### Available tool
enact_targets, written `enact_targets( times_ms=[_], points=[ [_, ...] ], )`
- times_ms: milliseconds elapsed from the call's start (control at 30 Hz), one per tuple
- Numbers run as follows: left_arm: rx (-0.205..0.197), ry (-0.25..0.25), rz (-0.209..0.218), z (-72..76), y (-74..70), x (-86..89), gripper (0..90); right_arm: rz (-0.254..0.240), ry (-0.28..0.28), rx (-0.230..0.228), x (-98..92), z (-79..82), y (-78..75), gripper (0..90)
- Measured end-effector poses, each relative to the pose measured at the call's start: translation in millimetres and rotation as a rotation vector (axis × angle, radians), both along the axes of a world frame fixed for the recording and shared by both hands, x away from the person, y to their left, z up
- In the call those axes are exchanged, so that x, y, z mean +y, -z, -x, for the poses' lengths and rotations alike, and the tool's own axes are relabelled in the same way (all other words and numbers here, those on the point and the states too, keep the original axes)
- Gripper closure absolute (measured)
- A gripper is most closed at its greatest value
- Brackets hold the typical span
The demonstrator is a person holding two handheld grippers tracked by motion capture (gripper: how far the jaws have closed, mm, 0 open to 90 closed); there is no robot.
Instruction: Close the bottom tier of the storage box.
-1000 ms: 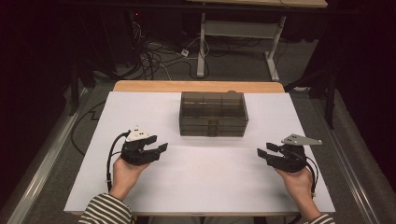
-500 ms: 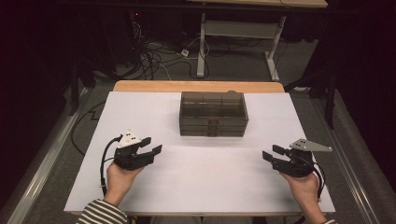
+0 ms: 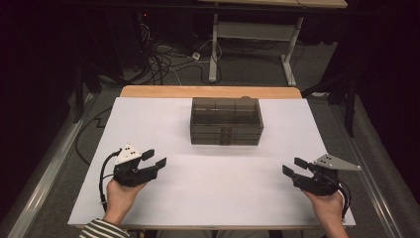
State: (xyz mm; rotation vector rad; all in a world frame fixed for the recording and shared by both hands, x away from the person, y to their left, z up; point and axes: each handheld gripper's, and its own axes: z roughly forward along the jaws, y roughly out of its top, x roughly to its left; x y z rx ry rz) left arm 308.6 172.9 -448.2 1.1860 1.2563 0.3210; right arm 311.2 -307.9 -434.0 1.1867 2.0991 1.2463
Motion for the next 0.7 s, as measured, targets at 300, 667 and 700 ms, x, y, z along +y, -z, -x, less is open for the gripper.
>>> enact_targets(
  times_ms=[300, 667, 700],
  points=[
    [-0.016, -0.018, 0.008, 8.8, 1.5, 8.5, 40.5, -0.009, 0.009, -0.016, -4.6, 8.0, 0.7, 40.9],
    [-0.044, -0.039, 0.017, 20.1, 1.9, 16.3, 39.6, -0.018, 0.024, -0.044, -9.4, 16.0, 0.2, 38.9],
    [-0.047, -0.040, 0.019, 21.3, 1.7, 16.8, 39.6, -0.020, 0.024, -0.046, -9.6, 16.9, 0.0, 38.8]
  ],
)
